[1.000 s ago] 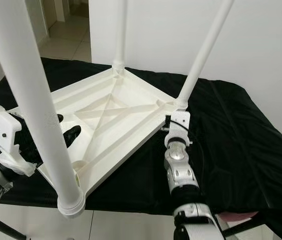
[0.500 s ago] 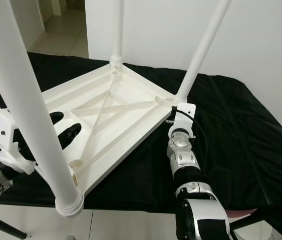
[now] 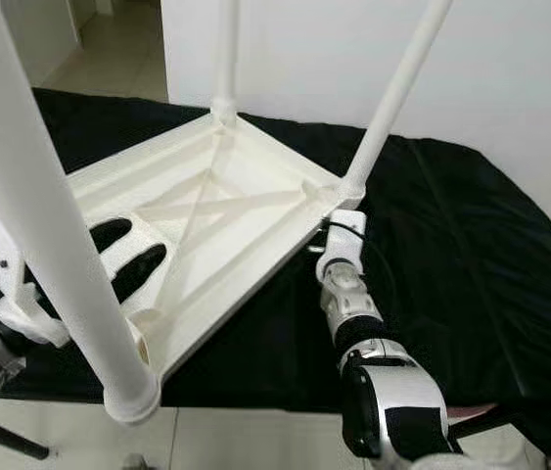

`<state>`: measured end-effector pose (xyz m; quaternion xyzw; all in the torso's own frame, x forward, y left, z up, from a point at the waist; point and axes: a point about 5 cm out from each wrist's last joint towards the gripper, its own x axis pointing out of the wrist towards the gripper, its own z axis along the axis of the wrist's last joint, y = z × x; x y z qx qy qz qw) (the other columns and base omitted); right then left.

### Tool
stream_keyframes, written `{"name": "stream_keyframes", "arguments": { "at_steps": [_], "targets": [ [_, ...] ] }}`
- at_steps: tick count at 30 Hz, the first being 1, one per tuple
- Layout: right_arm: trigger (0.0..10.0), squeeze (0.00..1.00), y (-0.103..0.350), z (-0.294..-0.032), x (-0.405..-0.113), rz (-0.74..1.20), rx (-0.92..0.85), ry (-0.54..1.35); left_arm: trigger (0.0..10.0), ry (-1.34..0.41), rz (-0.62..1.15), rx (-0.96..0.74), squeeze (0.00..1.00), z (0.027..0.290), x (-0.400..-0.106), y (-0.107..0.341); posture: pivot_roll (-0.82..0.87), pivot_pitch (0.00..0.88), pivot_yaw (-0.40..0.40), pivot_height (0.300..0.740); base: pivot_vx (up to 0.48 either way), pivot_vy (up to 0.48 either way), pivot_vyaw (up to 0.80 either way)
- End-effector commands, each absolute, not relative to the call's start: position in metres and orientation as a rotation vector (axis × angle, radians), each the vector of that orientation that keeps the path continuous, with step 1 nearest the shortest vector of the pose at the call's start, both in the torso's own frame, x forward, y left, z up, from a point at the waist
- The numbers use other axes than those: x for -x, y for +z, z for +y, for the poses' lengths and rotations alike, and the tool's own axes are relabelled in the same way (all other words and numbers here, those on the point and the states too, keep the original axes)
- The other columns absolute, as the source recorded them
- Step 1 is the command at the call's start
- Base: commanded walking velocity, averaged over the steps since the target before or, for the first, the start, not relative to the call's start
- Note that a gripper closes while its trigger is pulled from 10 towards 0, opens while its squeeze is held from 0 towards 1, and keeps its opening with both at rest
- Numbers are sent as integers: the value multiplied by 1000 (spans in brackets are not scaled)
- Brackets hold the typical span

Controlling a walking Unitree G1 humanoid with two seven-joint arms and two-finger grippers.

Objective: Building children table

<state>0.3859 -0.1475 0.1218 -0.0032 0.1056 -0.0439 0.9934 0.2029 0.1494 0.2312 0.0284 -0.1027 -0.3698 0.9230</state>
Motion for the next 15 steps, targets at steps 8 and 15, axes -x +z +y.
{"name": "stream_keyframes", "arguments": {
  "at_steps": [8,15],
  "targets": [
    [10000,0,124,-132,-389,203,64,82,10000,-818,-219,-37,0,138,-196,235,113,131,-131,740,0,0,0],
    [10000,0,133,-117,-392,167,107,211,10000,-825,-229,-3,0,133,-191,238,120,140,-120,740,0,0,0]
  ]
}}
